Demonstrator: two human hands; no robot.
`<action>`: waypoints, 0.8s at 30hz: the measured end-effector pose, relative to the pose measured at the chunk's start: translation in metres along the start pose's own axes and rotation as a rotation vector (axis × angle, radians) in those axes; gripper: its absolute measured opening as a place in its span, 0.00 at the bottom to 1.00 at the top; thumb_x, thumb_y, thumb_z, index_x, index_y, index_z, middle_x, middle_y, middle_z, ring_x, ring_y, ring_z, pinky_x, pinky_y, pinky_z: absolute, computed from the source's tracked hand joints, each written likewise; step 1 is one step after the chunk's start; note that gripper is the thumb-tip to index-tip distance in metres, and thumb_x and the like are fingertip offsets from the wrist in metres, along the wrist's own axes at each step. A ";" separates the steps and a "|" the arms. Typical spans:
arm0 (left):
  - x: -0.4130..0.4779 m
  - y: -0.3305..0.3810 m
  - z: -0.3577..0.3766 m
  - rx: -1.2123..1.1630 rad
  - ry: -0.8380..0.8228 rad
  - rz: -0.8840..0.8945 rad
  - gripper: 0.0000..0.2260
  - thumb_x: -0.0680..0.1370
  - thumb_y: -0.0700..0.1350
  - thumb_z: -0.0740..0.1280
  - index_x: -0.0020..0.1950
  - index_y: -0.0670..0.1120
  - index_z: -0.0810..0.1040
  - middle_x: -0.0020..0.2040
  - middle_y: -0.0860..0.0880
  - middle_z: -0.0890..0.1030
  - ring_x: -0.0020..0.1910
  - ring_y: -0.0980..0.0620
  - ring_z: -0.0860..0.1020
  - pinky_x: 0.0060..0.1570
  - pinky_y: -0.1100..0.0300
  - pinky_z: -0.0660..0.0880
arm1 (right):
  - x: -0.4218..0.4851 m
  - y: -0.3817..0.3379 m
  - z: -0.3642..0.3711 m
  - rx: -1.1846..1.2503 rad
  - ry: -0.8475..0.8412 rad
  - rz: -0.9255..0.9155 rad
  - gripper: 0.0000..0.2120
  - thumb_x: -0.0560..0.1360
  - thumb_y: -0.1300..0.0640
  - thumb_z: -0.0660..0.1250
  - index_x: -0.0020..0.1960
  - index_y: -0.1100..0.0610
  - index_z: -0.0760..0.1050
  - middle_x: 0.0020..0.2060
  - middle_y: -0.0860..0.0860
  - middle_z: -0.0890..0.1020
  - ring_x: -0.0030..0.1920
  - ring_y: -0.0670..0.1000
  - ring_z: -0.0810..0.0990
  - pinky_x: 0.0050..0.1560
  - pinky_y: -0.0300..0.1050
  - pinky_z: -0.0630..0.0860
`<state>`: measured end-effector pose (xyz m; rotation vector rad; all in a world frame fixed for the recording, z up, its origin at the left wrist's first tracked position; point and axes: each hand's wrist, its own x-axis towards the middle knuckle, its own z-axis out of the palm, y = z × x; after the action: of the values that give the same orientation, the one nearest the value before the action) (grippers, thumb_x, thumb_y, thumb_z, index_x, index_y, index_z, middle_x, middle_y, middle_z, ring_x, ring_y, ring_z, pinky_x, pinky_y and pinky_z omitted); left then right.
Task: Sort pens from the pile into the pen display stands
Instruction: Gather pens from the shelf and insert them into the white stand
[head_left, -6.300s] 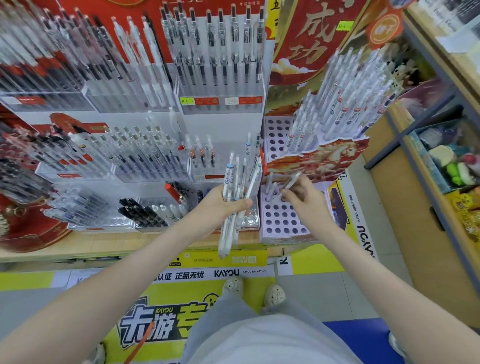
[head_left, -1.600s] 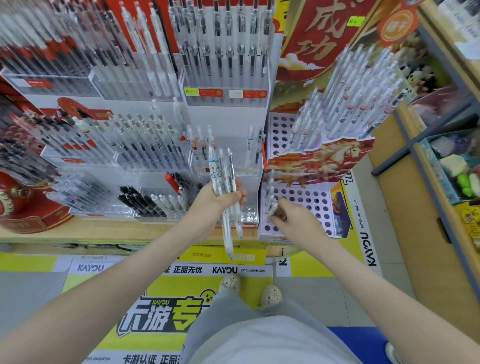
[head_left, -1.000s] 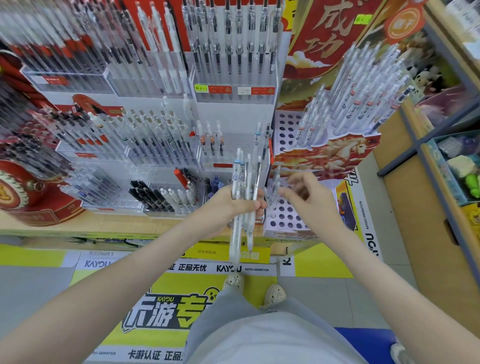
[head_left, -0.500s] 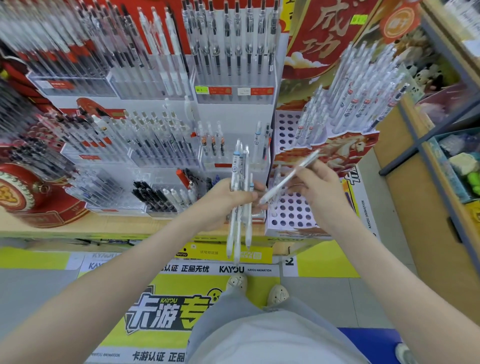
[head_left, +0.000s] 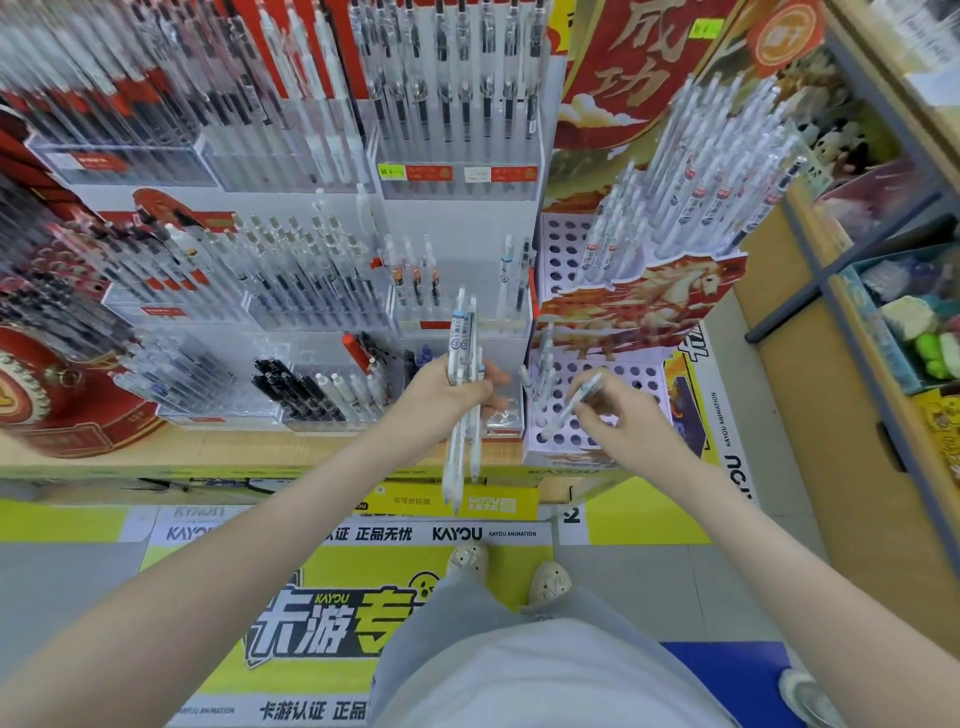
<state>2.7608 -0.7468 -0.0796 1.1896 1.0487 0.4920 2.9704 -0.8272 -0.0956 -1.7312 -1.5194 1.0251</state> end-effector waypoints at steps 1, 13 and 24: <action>0.001 0.001 0.002 0.012 0.005 0.006 0.05 0.80 0.34 0.61 0.52 0.40 0.74 0.54 0.42 0.80 0.46 0.53 0.82 0.47 0.62 0.79 | 0.001 0.001 0.002 -0.033 -0.010 -0.010 0.04 0.78 0.65 0.61 0.50 0.59 0.73 0.39 0.45 0.78 0.40 0.38 0.77 0.40 0.30 0.71; 0.007 0.003 0.005 0.079 -0.011 -0.002 0.06 0.80 0.34 0.62 0.55 0.41 0.75 0.51 0.45 0.81 0.42 0.55 0.83 0.49 0.61 0.79 | 0.013 0.011 0.017 -0.449 -0.206 -0.076 0.12 0.79 0.59 0.61 0.62 0.54 0.70 0.49 0.49 0.77 0.47 0.51 0.76 0.45 0.46 0.73; 0.005 0.013 0.016 0.091 -0.191 -0.004 0.05 0.79 0.33 0.64 0.54 0.37 0.74 0.54 0.42 0.81 0.45 0.53 0.83 0.47 0.63 0.78 | 0.031 0.013 0.011 -0.684 0.017 -0.451 0.28 0.72 0.70 0.66 0.69 0.55 0.66 0.47 0.51 0.73 0.48 0.50 0.65 0.43 0.48 0.74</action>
<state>2.7793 -0.7462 -0.0700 1.2878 0.9161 0.3229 2.9691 -0.7989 -0.1173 -1.6610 -2.2838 0.2632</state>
